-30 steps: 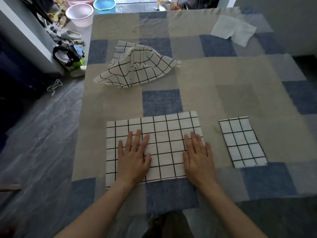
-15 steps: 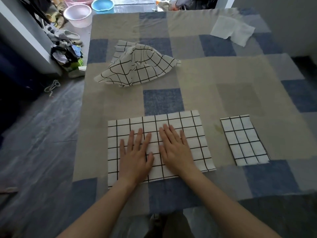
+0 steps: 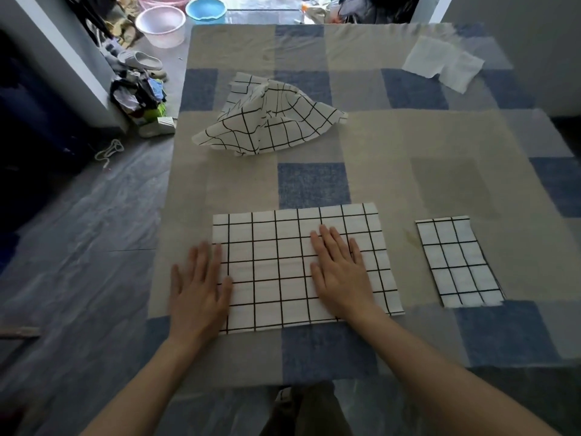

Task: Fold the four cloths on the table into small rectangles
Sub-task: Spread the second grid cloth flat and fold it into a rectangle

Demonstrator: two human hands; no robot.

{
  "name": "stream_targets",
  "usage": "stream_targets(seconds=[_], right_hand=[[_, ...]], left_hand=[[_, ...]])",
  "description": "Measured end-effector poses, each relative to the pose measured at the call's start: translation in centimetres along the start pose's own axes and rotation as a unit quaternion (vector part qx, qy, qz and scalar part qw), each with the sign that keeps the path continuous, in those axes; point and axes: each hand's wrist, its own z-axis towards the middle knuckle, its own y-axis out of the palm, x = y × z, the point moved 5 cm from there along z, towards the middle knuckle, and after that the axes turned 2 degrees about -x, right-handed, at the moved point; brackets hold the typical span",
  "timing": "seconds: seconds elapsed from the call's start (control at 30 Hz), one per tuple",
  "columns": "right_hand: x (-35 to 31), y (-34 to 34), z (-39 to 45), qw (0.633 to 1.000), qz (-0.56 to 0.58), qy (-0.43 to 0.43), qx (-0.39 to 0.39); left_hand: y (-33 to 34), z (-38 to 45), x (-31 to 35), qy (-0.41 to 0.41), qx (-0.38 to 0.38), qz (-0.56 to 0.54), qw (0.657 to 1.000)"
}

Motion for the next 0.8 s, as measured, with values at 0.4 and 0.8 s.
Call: stream_targets(seconds=[0.4, 0.8], right_hand=[[0.3, 0.4, 0.0, 1.000, -0.017, -0.013, 0.005], [-0.6, -0.3, 0.0, 1.000, 0.000, 0.019, -0.012]], left_hand=[[4.0, -3.0, 15.0, 0.117, -0.039, -0.035, 0.992], [3.1, -3.3, 8.0, 0.089, -0.082, 0.039, 0.992]])
